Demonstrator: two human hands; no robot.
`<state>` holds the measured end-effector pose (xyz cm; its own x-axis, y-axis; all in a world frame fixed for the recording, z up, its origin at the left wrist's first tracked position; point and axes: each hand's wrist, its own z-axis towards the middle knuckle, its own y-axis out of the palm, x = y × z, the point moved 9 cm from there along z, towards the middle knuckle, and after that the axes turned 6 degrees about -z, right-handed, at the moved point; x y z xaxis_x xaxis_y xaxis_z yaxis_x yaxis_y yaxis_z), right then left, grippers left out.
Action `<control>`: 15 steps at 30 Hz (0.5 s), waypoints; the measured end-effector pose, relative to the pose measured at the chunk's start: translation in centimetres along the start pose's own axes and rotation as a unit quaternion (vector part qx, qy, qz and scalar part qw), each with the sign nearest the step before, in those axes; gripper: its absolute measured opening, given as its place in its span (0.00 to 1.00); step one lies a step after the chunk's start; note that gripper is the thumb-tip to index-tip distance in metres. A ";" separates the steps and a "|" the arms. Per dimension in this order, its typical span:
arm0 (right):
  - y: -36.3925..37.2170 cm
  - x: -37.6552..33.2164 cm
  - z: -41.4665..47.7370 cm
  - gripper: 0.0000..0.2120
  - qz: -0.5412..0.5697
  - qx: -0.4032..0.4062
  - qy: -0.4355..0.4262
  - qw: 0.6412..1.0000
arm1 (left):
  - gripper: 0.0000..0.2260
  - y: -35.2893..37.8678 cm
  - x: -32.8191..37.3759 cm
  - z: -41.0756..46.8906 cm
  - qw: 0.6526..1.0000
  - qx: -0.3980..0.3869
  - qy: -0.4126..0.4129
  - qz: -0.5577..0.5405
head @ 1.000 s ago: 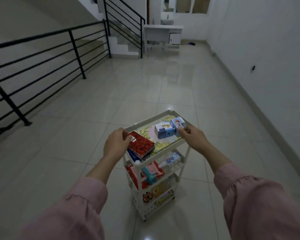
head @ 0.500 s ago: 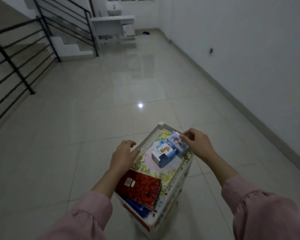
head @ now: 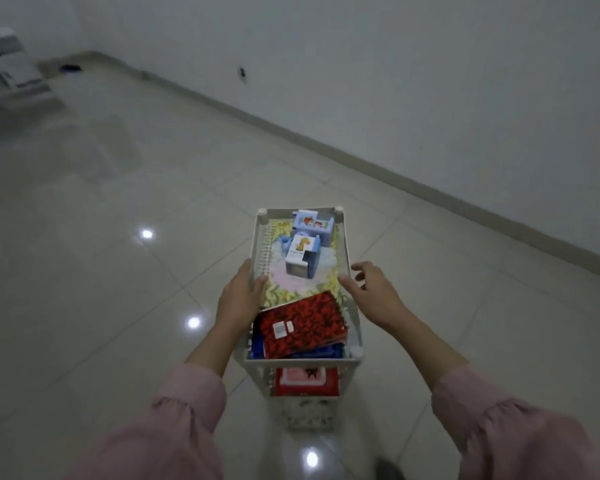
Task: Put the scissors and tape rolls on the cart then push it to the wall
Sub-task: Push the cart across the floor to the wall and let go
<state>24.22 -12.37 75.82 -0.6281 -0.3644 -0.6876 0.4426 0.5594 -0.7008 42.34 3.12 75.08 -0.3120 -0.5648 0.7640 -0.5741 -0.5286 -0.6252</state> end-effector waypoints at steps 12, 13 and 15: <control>4.4 2.6 -4.7 0.25 0.171 -0.013 0.064 0.983 | 0.20 0.4 -0.9 -0.7 0.986 0.001 0.009 -0.167; 3.9 2.9 -4.1 0.24 0.173 0.002 0.063 0.983 | 0.19 0.6 -0.8 -0.5 0.983 0.015 0.006 -0.180; 2.3 3.5 -2.9 0.22 0.156 0.026 0.078 0.984 | 0.19 1.2 -0.5 -0.3 0.977 0.053 -0.012 -0.205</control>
<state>21.21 -10.16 72.36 -0.5455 -0.0605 -0.8359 0.6588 0.5855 -0.4723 41.60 2.95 73.97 -0.0525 -0.3057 0.9507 -0.5650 -0.7759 -0.2807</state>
